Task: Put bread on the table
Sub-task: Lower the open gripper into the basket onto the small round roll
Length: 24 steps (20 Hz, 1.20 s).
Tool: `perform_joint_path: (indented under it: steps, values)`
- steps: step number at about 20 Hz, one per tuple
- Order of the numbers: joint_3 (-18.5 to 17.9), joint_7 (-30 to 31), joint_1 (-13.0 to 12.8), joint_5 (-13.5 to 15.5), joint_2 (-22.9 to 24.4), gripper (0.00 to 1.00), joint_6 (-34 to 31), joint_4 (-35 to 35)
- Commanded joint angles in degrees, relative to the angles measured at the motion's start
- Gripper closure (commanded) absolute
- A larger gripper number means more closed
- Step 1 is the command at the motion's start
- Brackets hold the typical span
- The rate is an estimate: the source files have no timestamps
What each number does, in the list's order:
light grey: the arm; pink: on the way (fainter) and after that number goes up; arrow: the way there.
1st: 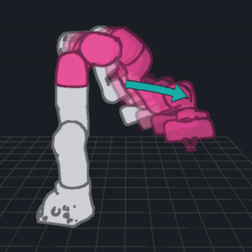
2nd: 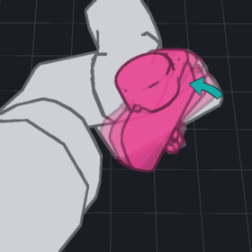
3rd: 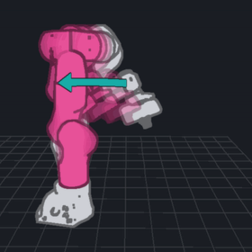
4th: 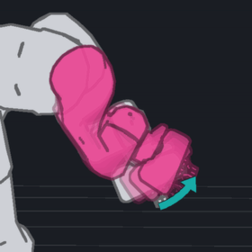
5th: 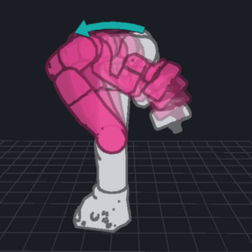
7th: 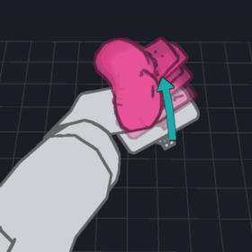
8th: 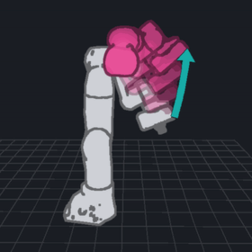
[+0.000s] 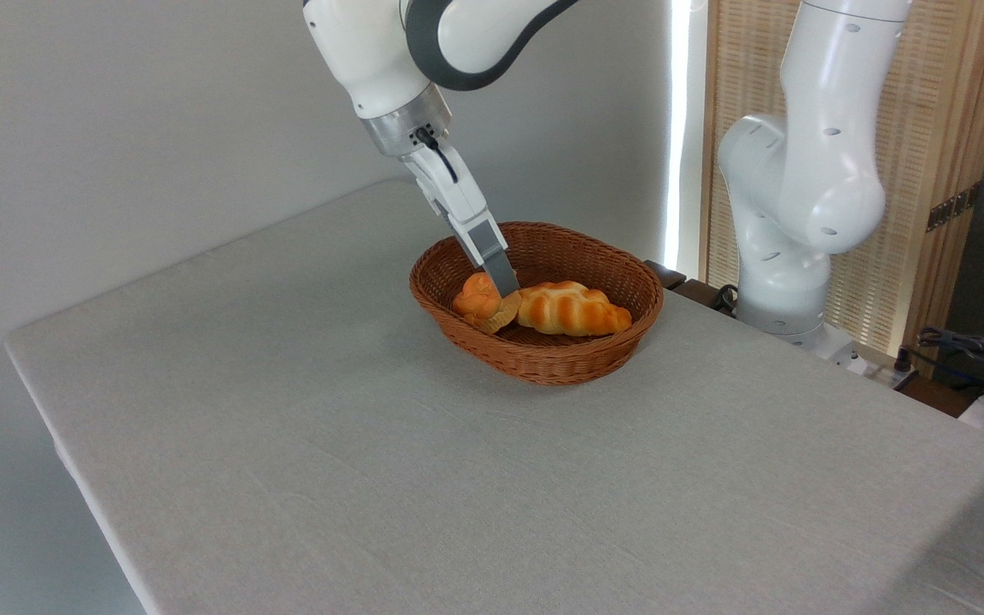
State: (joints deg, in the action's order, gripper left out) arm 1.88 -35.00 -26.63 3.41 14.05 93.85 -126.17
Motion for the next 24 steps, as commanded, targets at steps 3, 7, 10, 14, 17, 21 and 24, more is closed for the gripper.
perform_joint_path:
  steps: [3, 7, 10, 14, 17, 21, 24]
  values:
    - [-0.57, -0.95, -1.67, -0.33, -2.71, 0.00, 1.33, 0.14]
    - [-0.57, -1.04, -1.58, -2.17, -3.94, 0.00, 2.74, 0.05]
    - [-0.57, -1.04, -1.67, -2.62, -4.73, 0.00, 3.09, 0.14]
    - [-0.48, -1.04, -1.67, -2.62, -5.08, 0.00, 3.18, 0.14]
    - [-0.48, -3.04, -1.67, -2.62, -5.08, 0.33, 2.92, 0.05]
    - [-0.57, -4.73, -1.67, -2.62, -5.08, 0.50, 2.57, 0.05]
    - [-0.48, -4.64, -1.67, -2.62, -4.99, 0.50, 2.48, 0.14]
